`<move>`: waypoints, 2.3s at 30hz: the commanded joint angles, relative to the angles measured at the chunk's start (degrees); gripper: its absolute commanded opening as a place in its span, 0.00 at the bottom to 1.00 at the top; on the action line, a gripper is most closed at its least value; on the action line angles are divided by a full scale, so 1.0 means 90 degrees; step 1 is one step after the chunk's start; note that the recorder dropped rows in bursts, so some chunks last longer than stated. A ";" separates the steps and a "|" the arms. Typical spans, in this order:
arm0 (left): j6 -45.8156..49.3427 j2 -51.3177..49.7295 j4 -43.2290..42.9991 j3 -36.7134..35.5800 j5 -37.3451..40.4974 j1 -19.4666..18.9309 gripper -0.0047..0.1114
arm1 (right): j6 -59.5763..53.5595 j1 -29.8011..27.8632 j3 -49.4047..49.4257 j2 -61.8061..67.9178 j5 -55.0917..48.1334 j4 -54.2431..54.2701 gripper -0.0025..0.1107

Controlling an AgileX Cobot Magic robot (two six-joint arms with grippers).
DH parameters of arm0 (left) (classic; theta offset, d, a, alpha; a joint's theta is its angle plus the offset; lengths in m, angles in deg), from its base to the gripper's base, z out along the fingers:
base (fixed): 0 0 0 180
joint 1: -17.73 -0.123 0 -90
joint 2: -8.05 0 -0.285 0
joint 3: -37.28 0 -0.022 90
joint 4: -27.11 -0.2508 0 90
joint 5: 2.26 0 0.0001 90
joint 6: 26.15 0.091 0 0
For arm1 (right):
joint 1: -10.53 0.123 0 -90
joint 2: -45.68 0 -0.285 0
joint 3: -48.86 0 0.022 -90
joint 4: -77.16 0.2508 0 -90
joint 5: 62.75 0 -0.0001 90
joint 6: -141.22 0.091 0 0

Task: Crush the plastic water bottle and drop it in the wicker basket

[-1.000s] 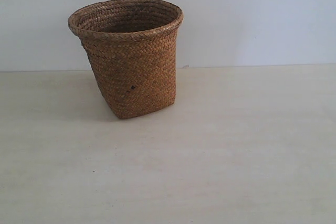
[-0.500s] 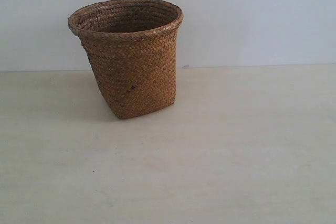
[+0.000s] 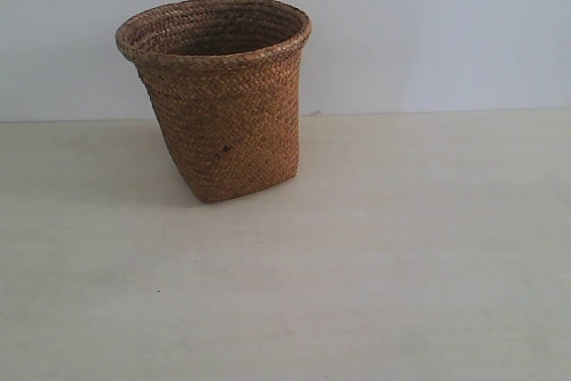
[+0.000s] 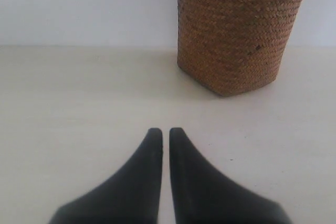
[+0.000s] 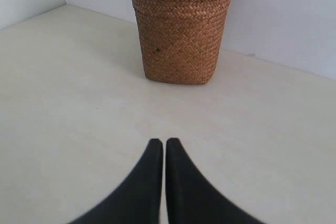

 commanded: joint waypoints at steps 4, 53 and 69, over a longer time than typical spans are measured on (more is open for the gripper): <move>-0.0054 0.0017 -0.1083 -0.0025 -0.0016 -0.0014 0.08 | -0.0023 -0.0010 0.0030 -0.0026 0.0057 0.0006 0.02; -0.0711 0.0017 -0.1227 -0.0025 -0.0016 -0.0156 0.08 | -0.0023 -0.0010 0.0030 -0.0026 0.0057 0.0006 0.02; -0.0612 0.0017 -0.1279 -0.0025 0.0008 -0.0238 0.08 | -0.0023 -0.0010 0.0030 -0.0026 0.0057 0.0006 0.02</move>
